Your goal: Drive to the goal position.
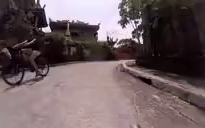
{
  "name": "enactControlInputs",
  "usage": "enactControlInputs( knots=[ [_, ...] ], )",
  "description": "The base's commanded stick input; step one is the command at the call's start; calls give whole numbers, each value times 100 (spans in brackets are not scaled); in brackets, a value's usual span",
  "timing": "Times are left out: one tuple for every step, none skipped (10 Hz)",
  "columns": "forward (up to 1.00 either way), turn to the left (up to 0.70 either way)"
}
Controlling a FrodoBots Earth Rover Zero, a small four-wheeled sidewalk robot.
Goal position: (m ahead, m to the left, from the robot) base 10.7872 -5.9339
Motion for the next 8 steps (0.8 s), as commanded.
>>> enactControlInputs(
  knots=[
    [70, 0],
    [70, 0],
    [70, 0],
    [70, 0],
    [70, 0],
    [70, 0],
    [70, 0],
    [70, 0]
  ],
)
